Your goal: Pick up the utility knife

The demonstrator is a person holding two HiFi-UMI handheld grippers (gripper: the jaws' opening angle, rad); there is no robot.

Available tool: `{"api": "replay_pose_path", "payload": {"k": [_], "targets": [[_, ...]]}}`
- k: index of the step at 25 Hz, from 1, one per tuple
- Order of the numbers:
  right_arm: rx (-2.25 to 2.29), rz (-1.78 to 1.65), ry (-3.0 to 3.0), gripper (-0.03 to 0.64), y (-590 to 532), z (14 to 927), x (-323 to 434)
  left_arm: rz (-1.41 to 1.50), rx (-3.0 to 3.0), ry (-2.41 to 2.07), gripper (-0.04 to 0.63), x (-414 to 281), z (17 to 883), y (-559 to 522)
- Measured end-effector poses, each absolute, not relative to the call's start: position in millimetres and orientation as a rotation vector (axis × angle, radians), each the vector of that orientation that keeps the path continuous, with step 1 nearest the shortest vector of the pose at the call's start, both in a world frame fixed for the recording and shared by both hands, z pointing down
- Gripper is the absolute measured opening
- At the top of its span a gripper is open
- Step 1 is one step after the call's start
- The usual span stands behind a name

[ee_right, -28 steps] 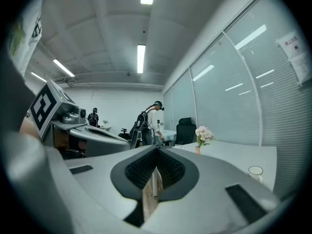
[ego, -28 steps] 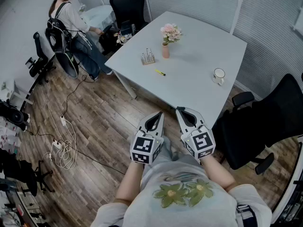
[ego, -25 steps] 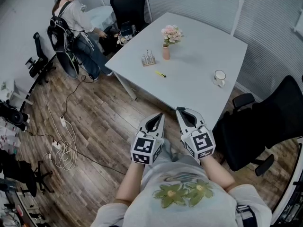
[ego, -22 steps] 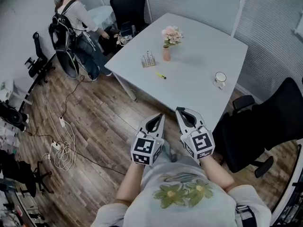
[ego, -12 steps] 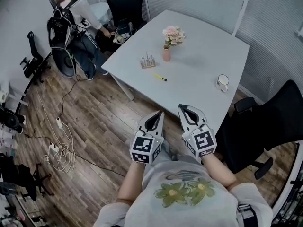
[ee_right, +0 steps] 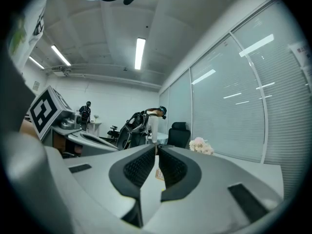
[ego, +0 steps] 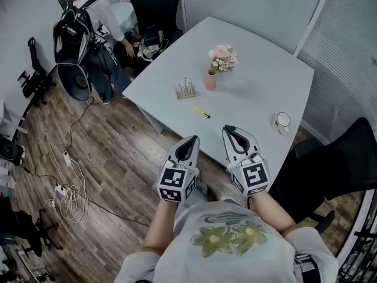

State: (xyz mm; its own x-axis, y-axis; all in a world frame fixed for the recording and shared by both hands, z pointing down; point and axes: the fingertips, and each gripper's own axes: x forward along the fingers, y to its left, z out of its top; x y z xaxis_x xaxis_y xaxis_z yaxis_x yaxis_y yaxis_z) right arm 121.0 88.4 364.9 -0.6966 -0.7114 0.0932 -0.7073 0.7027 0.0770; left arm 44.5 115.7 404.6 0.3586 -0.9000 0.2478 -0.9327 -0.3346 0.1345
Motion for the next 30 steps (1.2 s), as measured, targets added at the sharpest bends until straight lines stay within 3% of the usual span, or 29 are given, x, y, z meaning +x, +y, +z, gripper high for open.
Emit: {"api": "replay_pose_path", "payload": {"k": [7,30], "targets": [[1.154,-0.046,-2.841,0.186,29.3,353.4,88.7,0.178,2.354,-1.639,0.003,8.2,406.3,55.4],[1.208,0.036,-2.744,0.184,-82.8,393.0,21.1,0.259,2.410,-1.499,0.003,-67.7,433.2,-53.6]]}}
